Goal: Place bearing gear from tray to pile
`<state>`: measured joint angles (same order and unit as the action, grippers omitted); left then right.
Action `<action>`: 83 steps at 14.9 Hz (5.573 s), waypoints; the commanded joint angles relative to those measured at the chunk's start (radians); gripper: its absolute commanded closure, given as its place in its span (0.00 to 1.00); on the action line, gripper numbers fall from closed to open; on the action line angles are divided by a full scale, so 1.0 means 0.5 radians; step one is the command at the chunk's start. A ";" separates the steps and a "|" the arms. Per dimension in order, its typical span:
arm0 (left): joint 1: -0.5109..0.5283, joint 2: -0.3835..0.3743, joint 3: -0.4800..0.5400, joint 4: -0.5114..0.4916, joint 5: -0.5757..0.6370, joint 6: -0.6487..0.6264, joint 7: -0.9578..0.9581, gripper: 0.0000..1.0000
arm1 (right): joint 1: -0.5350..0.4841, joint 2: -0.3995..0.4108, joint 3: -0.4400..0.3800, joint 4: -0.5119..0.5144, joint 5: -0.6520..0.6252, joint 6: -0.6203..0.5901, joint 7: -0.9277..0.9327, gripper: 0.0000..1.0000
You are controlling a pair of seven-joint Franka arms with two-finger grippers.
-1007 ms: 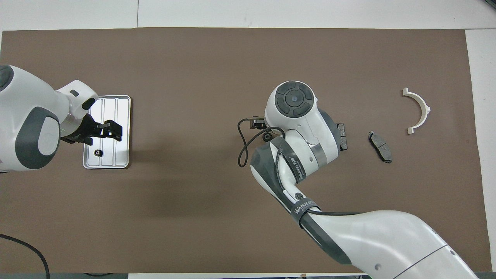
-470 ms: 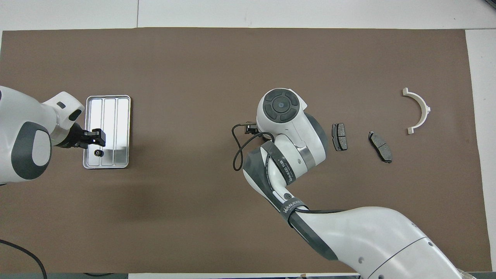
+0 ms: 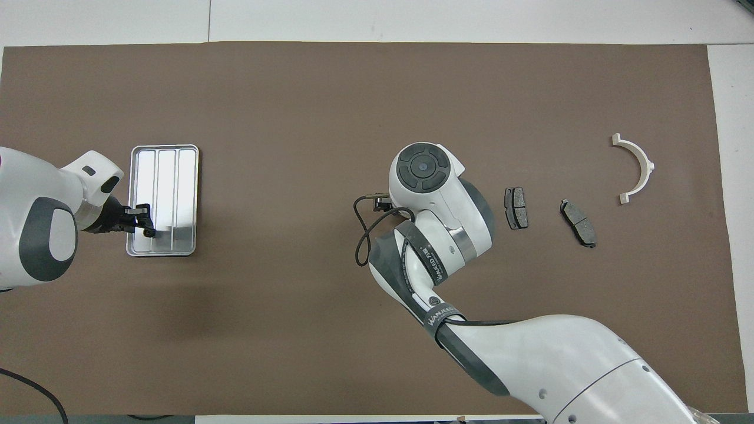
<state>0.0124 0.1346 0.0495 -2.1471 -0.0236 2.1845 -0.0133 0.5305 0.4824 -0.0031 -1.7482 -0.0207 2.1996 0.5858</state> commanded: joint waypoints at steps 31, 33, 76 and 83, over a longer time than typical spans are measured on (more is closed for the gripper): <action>0.027 -0.036 -0.022 -0.253 0.029 0.239 -0.075 0.81 | -1.045 -0.072 -0.003 0.346 0.020 -0.147 -1.548 1.00; 0.027 -0.027 -0.022 -0.240 0.029 0.236 -0.072 0.88 | -1.146 -0.054 -0.003 0.269 0.020 -0.120 -1.622 1.00; -1.399 0.983 -0.022 1.269 -0.109 0.024 -2.311 0.88 | -1.089 -0.044 0.083 0.011 0.020 0.157 -1.417 0.00; -1.402 0.976 -0.022 1.214 -0.106 0.058 -2.311 0.60 | -1.110 -0.041 0.083 0.017 0.020 0.181 -1.448 0.00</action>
<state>-0.6754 0.6314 0.0253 -1.5159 -0.0745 2.1932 -1.1592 -0.0106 0.4748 0.0329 -1.7259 -0.0197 2.2626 -0.1247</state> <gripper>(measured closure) 0.797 0.000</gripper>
